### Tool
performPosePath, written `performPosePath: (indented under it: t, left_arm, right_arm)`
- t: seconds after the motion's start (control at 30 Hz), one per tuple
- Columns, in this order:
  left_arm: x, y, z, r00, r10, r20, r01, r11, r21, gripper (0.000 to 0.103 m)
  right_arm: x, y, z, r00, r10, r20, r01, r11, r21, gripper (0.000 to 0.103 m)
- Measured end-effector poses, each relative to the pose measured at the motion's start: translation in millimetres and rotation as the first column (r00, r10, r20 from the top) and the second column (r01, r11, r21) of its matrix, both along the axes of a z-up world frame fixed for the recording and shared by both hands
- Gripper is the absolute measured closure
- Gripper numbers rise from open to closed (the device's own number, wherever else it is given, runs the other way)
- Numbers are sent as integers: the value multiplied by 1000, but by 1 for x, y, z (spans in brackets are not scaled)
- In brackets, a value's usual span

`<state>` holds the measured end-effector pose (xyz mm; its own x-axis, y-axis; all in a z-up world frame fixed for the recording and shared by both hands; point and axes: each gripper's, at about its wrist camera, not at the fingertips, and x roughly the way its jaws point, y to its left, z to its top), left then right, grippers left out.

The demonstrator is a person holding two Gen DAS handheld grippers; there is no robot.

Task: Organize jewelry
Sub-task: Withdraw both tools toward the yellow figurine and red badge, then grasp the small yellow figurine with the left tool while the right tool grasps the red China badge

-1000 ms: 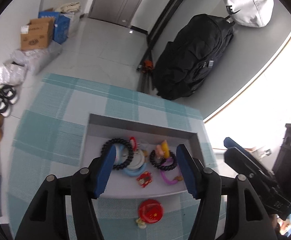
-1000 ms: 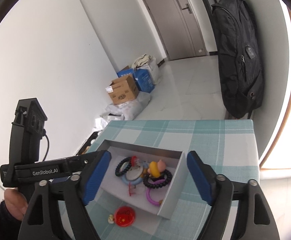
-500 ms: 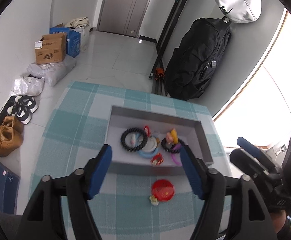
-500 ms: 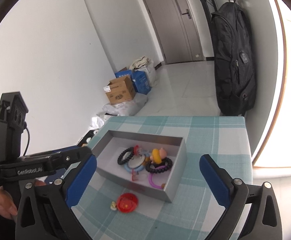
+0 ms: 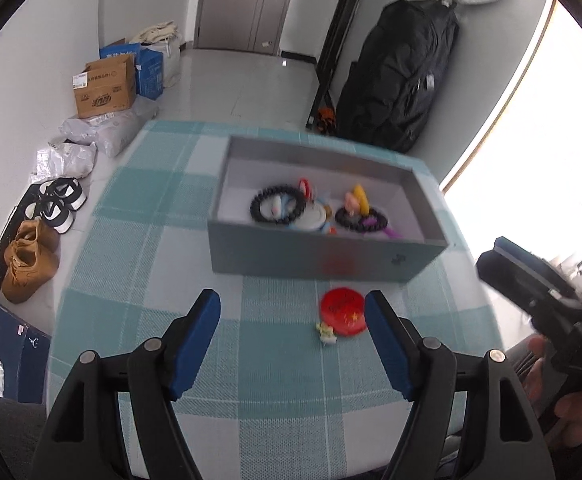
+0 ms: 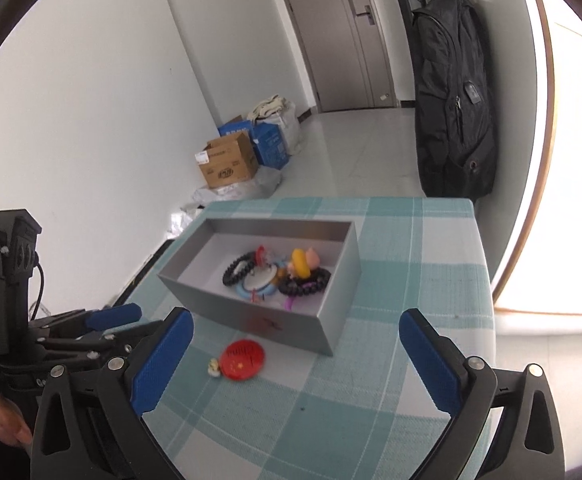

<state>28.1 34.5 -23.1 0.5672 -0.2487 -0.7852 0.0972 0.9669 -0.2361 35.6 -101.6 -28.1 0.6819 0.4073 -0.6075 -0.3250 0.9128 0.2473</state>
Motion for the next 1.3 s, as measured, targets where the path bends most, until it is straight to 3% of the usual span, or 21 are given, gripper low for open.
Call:
performPosePath:
  t: [0.33,0.4,0.47,0.63,0.87,1.0,1.1,1.23,1.3]
  left_arm:
    - [10,-15,-33,990,-100,-99,97,995,-33,33]
    - [9,-13,-30,992,-100,-81,96,994,-45,33]
    - [10,-13,-29,991,-106,-83,101,993,-62,42]
    - [6,-16,-31,990,-127,-67,125,992,-25,75]
    - [1,-31,-33,979,-200,-42,201,979,21,91]
    - [-1,-32,-34,975,-216,-50,219,975,45,93]
    - [0,-26,-34,975,-211,-69,212,977,3,94]
    - [4,-12,-36,973,-198,-118,181,974,-140,94]
    - [3,-7,-35,973,-189,-131,164,970,-177,94]
  right_arm:
    - [1,-3,-7,999,-12,-35,12,1000,7,0]
    - [1,-3,-7,999,-13,-39,13,1000,8,0]
    - [2,-3,-9,999,-10,-44,11,1000,9,0]
    - [3,-2,-9,999,-8,-48,9,1000,8,0]
    - [4,0,-11,999,-5,-54,5,1000,2,0]
    - [4,0,-12,998,-8,-57,8,1000,-3,0]
    - [4,-2,-13,998,-14,-64,14,1000,-3,0]
    - [5,-4,-15,997,-23,-73,22,1000,-5,0]
    - [6,-4,-17,996,-25,-82,24,1000,-9,0]
